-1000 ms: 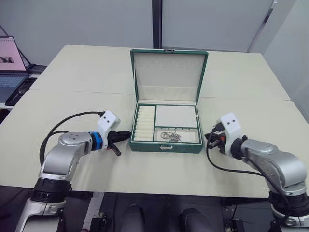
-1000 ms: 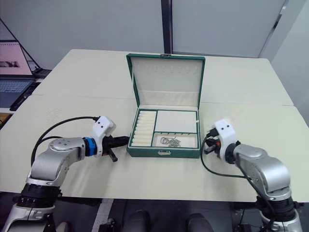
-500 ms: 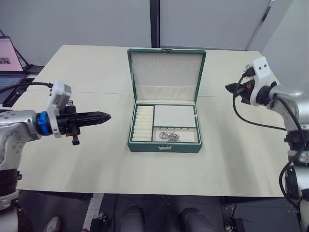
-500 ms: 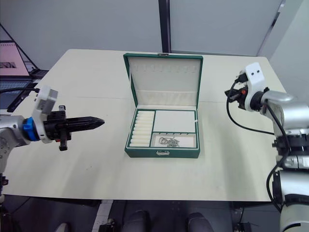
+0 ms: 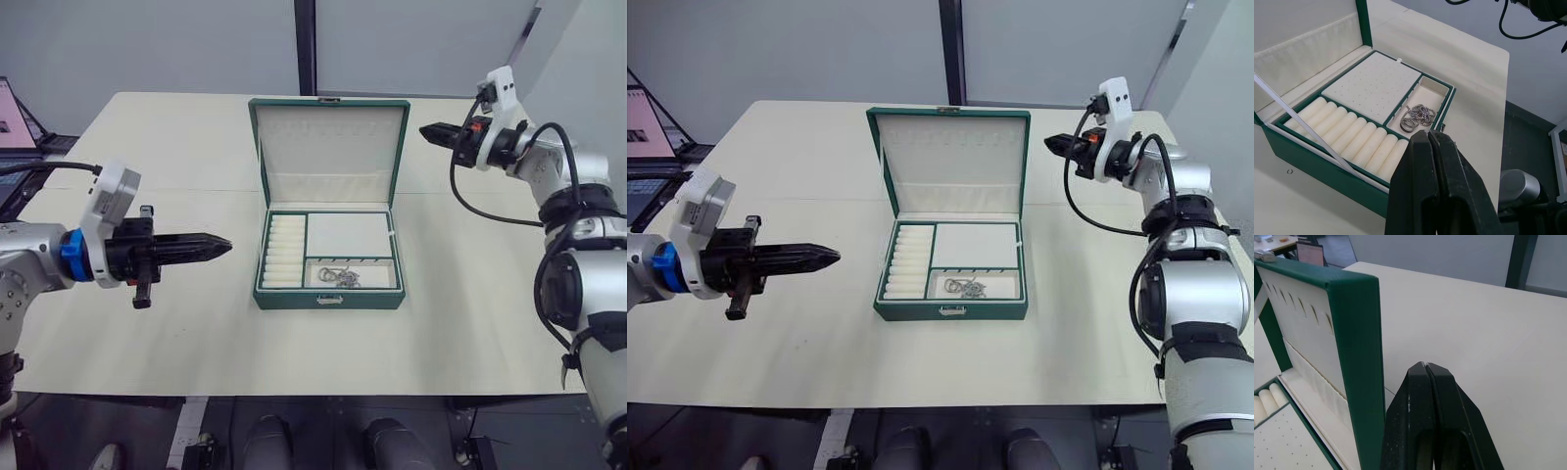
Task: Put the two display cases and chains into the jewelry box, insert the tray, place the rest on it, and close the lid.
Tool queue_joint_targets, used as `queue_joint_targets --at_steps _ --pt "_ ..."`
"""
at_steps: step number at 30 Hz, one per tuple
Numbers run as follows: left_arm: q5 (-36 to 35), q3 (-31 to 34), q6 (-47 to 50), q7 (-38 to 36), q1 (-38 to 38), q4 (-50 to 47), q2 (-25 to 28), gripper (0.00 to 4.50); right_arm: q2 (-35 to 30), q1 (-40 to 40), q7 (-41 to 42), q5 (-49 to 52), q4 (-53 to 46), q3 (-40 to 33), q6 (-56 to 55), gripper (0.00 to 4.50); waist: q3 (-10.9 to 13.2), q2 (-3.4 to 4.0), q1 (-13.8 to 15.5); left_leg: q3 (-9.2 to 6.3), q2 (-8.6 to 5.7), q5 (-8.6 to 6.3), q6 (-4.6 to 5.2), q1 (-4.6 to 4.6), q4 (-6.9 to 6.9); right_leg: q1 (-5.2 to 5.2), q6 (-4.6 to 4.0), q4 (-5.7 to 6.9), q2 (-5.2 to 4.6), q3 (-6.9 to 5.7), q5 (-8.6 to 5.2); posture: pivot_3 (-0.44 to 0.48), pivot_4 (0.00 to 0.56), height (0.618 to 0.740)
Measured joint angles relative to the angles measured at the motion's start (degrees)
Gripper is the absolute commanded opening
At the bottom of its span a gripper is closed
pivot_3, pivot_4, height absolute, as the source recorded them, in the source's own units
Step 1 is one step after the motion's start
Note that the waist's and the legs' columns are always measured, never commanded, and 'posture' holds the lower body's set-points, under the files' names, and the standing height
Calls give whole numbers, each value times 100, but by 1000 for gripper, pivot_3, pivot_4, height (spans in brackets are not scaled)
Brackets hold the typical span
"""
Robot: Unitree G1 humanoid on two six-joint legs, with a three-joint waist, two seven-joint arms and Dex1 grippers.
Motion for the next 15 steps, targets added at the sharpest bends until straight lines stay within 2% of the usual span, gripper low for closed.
queue_joint_targets --at_steps 9,15 --pt "-58 -2 -8 324 13 -131 -33 0 299 -247 226 -146 267 -80 -279 17 1 2 -16 -1 0 0 0 0 0 0 0 4 0 -2 0 0 150 740" --pt "-50 -182 -67 371 -152 -108 -115 0 302 -239 718 -166 -46 -54 -205 17 4 6 -83 -1 1 0 -1 0 0 -1 0 8 1 -2 0 0 150 740"
